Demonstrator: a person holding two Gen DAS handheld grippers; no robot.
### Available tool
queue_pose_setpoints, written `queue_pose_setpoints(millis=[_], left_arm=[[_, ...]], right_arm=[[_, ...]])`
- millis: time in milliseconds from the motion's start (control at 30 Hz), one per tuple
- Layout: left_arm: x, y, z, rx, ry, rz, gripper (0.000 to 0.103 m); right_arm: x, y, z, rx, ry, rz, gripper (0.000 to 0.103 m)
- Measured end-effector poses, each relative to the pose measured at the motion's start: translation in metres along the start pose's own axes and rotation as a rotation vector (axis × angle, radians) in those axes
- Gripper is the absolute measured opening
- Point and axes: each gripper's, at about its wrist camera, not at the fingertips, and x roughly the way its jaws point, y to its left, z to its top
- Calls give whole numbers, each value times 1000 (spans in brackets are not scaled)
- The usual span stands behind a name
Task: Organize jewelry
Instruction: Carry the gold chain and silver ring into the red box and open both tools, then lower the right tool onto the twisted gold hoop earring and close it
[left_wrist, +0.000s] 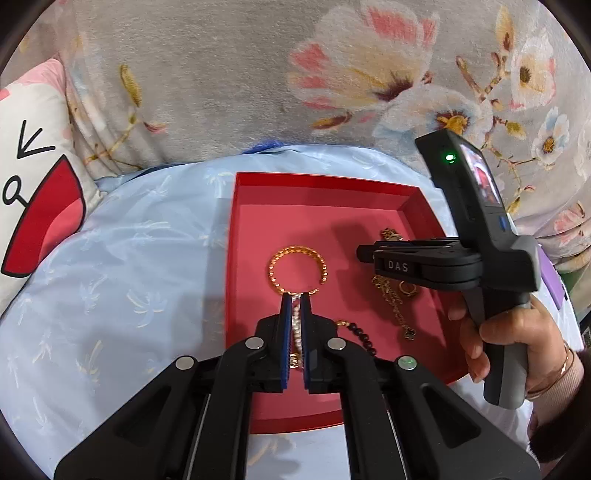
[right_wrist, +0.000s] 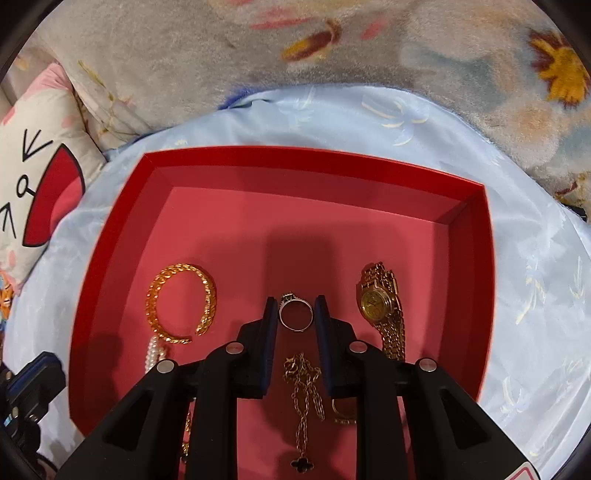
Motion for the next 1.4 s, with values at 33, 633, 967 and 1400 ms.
queue_pose_setpoints(millis=[33, 633, 967, 1400], left_arm=[[0, 2, -1, -4, 2, -6, 4], [-51, 10, -54, -7, 5, -3, 7], [-79, -30, -147, 45, 88, -8, 40], [-86, -69, -206, 96, 102, 158, 51]], right_arm=[[2, 1, 0, -3, 1, -4, 19], [-159, -25, -131, -49, -277, 21, 38], [-182, -20, -298, -30, -230, 18, 38], [-153, 13, -334, -70, -196, -5, 34]])
